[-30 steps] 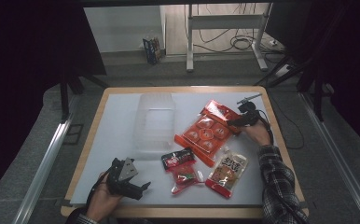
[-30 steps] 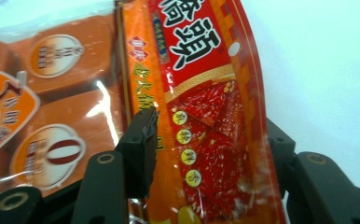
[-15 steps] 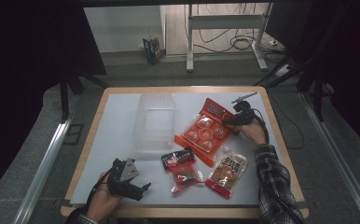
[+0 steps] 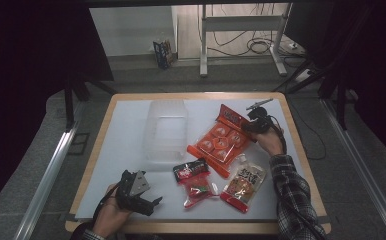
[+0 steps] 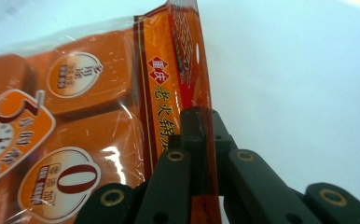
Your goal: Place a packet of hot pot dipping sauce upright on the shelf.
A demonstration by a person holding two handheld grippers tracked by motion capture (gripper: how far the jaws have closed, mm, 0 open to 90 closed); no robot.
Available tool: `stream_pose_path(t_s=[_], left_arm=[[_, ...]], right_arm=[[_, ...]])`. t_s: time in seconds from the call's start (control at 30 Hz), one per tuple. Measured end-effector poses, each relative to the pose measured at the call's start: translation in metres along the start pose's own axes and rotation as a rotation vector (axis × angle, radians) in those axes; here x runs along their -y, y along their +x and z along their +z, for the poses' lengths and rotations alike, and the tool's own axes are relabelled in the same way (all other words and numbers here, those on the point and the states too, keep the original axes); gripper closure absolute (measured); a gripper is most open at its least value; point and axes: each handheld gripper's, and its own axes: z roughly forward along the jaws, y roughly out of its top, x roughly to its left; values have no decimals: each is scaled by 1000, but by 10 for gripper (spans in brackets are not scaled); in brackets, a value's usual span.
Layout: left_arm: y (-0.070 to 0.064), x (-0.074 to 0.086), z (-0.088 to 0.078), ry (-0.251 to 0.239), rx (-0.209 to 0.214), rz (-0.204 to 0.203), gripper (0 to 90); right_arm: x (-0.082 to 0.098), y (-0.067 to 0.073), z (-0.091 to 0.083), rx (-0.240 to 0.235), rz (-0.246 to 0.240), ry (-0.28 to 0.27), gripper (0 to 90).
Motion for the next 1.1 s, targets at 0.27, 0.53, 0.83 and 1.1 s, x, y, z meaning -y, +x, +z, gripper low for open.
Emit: stream_pose_path(t_s=[0.27, 0.53, 0.83, 1.1], left_arm=[[-1, -1, 0, 4, 2, 11, 11], [-1, -1, -1, -3, -3, 15, 12], [-2, -1, -2, -15, -4, 16, 12], [1, -1, -6, -42, 0, -12, 9]], right_arm=[[-18, 11, -43, -44, -38, -31, 887], [-35, 34, -72, -30, -99, -69, 887], [-49, 54, -101, -122, -84, -166, 887], [-66, 83, -119, -170, -105, -202, 887]])
